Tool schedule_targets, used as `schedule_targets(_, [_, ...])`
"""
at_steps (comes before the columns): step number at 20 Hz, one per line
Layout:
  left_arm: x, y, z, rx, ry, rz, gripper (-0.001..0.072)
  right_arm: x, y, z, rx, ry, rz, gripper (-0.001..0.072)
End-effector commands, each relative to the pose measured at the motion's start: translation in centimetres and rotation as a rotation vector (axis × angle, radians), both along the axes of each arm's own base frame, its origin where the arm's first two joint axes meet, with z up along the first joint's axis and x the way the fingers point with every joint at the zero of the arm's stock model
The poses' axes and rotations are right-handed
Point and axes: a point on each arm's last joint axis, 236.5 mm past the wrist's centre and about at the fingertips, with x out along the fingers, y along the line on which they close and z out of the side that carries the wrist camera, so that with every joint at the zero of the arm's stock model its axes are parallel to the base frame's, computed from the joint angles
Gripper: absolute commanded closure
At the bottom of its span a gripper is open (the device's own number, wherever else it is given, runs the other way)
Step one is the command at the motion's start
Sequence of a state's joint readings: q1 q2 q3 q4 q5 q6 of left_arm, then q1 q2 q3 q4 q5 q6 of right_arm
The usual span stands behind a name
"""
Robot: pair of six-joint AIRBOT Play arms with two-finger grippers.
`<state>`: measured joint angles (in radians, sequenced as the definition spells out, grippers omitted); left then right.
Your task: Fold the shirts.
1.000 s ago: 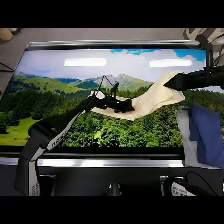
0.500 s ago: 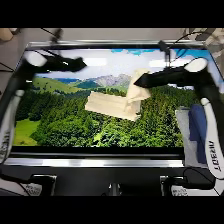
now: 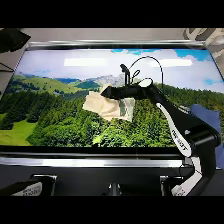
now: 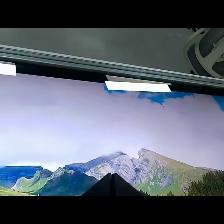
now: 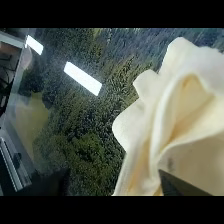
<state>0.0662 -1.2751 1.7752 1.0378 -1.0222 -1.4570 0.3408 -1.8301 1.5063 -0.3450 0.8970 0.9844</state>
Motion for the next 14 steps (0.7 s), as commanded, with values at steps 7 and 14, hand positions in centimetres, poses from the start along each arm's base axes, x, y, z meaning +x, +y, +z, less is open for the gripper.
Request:
schedule_targets(7, [-1.1, -0.3, -0.3, 0.051, 0.016, -0.025, 0.0683, -0.2, -16.3, -1.0, -0.404, 0.000, 0.016, 0.0061])
schedule_targets(14, [-1.2, -0.4, -0.5, 0.053, 0.027, -0.030, 0.0683, -4.9, -18.7, -9.8, -0.435, 0.283, -0.005, 0.0062])
